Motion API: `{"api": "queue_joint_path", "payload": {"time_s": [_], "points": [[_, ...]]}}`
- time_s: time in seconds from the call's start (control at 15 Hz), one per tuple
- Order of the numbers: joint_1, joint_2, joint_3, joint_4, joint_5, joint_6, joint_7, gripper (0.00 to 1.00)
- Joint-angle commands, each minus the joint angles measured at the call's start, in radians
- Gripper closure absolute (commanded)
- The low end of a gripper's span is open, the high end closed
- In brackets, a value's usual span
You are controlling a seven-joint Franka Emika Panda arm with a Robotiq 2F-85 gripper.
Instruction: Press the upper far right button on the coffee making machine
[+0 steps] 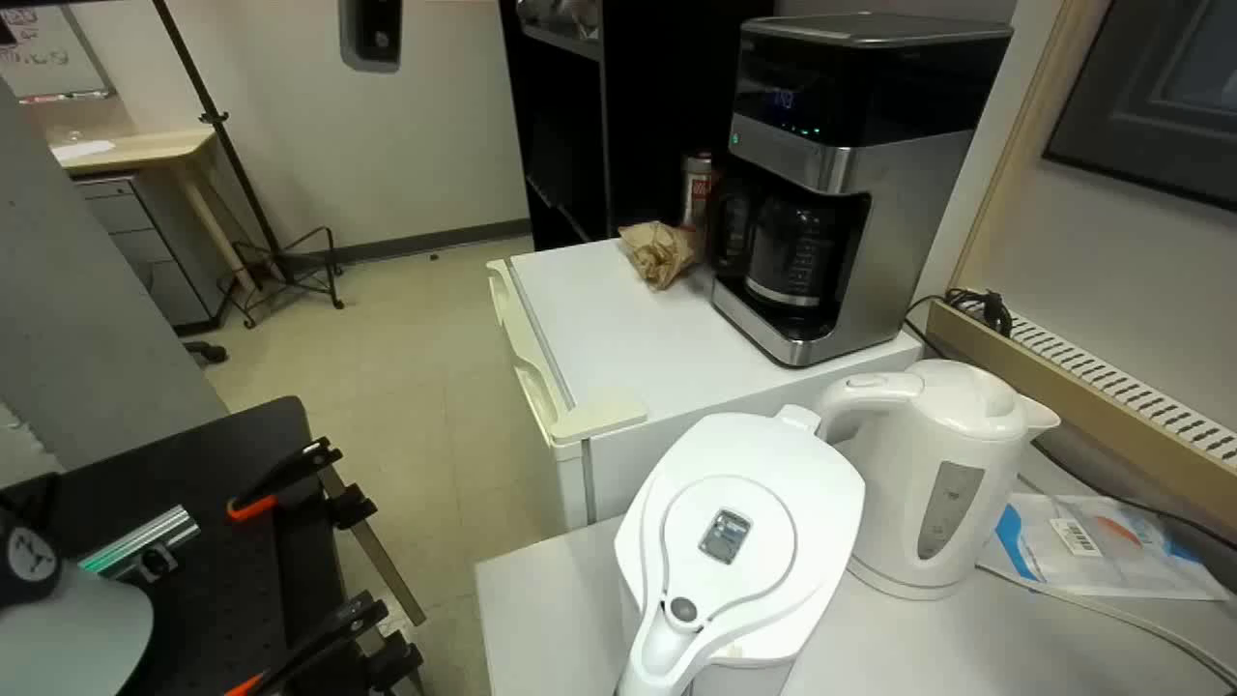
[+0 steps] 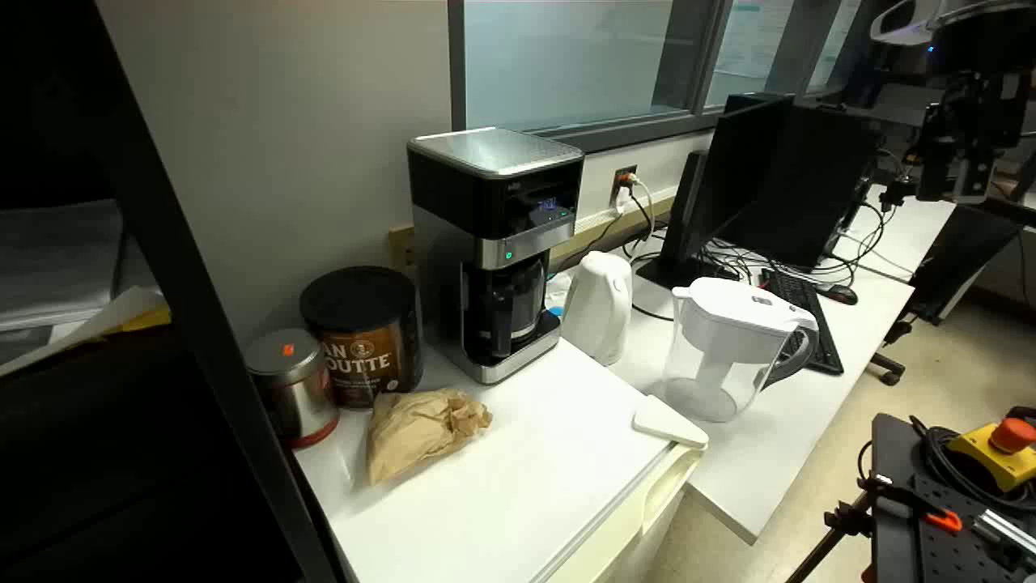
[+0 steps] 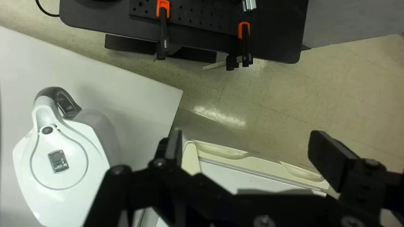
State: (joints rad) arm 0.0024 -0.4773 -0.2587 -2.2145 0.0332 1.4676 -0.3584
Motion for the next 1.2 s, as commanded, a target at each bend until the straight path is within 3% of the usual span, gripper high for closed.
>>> {"api": "queue_joint_path", "payload": {"time_s": [0.0,0.47,0.93,1.0,1.13], "points": [[-0.028,0.004,0.022,0.003,0.008,-0.002,-0.01,0.0],[-0.028,0.004,0.022,0.003,0.008,-0.002,-0.01,0.0],[-0.02,0.06,0.083,-0.021,-0.036,0.185,-0.005,0.0],[-0.017,0.07,0.096,-0.029,-0.046,0.231,-0.005,0.25],[-0.013,0.088,0.12,-0.046,-0.066,0.318,-0.003,0.33]]}}
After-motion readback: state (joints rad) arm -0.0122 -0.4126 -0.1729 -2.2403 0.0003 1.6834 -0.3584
